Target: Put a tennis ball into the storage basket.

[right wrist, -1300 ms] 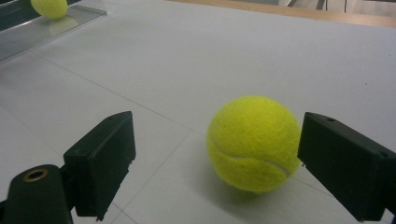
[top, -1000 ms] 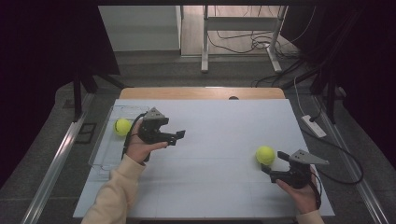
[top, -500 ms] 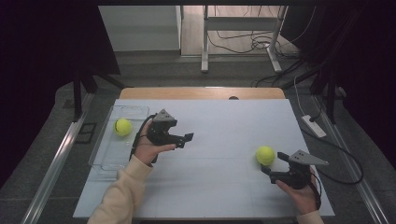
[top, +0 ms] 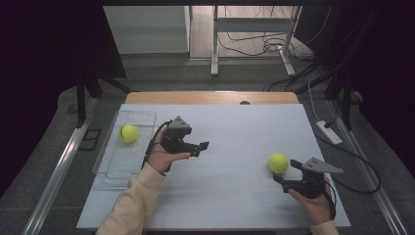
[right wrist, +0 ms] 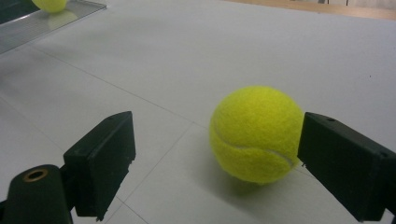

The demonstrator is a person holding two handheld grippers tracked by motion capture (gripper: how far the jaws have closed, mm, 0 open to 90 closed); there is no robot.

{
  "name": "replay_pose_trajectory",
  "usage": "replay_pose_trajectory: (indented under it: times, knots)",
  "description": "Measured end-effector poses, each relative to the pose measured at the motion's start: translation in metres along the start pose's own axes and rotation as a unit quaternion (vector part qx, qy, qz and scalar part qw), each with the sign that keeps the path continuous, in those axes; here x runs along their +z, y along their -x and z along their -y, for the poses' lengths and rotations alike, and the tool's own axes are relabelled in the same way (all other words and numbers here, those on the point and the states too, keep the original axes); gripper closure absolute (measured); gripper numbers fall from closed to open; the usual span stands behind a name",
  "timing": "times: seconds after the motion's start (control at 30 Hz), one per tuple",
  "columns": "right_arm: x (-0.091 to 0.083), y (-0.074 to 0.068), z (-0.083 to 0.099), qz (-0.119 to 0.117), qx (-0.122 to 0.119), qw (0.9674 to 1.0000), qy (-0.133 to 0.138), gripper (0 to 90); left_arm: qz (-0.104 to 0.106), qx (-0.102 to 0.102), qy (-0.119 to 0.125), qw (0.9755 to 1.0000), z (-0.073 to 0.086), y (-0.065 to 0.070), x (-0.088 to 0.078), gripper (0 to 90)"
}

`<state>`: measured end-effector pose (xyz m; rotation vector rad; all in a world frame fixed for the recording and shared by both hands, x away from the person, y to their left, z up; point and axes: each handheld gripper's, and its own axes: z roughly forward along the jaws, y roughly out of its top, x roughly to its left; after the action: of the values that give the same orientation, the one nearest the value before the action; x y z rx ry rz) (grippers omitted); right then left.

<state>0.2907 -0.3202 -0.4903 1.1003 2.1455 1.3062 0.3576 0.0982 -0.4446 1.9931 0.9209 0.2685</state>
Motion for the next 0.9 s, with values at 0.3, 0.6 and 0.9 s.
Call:
replay_pose_trajectory:
  times: [0.3, 0.6, 0.9]
  knots:
    - [-0.003, 0.001, 0.001, 0.003, 0.002, 1.0, 0.003, 11.2, 0.017, 0.004, -0.004, 0.9998, -0.005, 0.008, 0.014, 12.8]
    - [-0.002, -0.001, 0.0, 0.003, -0.001, 1.0, 0.002, 11.4, 0.019, 0.01, -0.003, 0.9998, -0.008, 0.015, 0.019, 12.8]
    - [-0.003, -0.001, 0.0, 0.005, -0.001, 1.0, 0.001, 11.4, 0.031, 0.023, -0.012, 0.9992, -0.014, 0.026, 0.037, 12.8]
